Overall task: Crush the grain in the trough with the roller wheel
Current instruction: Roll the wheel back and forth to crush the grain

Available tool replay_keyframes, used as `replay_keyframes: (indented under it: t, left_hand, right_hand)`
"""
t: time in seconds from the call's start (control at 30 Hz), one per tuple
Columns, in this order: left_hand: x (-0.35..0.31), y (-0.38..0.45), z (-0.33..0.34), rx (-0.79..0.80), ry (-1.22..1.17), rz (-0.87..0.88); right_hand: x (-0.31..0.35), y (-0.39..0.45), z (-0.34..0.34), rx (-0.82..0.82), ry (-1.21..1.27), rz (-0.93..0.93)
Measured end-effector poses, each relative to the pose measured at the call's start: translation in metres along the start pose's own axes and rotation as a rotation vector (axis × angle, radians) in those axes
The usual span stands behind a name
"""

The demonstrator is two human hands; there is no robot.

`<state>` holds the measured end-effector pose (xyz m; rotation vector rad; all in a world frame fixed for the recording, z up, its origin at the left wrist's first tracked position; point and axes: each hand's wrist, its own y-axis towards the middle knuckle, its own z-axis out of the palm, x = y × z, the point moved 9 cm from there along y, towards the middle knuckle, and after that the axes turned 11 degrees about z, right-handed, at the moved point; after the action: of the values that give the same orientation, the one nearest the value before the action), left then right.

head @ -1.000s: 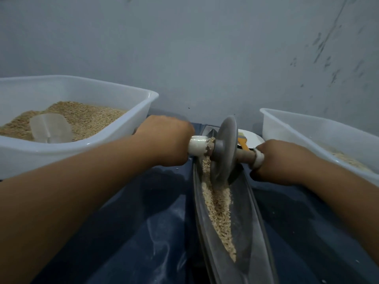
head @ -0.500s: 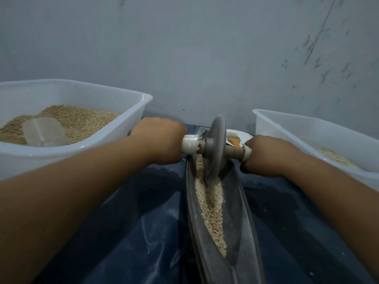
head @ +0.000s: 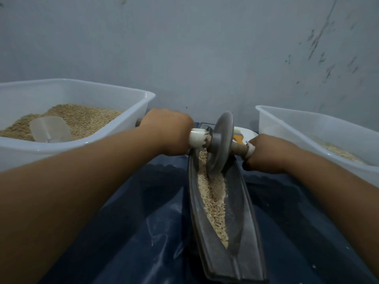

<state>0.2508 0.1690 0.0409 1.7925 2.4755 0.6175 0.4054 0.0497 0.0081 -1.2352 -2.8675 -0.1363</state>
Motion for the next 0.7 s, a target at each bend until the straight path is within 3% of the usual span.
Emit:
replay_keyframes:
  t: [0.17, 0.33, 0.57, 0.7]
  left_hand:
    - [-0.002, -0.020, 0.004, -0.145, 0.080, 0.034]
    - [0.011, -0.005, 0.017, 0.030, -0.096, -0.048]
    - [0.001, -0.037, 0.008, -0.134, 0.044, -0.036]
    - [0.002, -0.031, 0.008, -0.136, 0.065, -0.046]
  right_hand:
    - [-0.008, -0.014, 0.009, 0.023, -0.057, -0.040]
    - [0.011, 0.000, -0.010, -0.026, -0.119, -0.045]
    - [0.003, -0.023, -0.005, 0.011, -0.149, -0.066]
    - [0.003, -0.019, -0.004, -0.008, -0.140, -0.056]
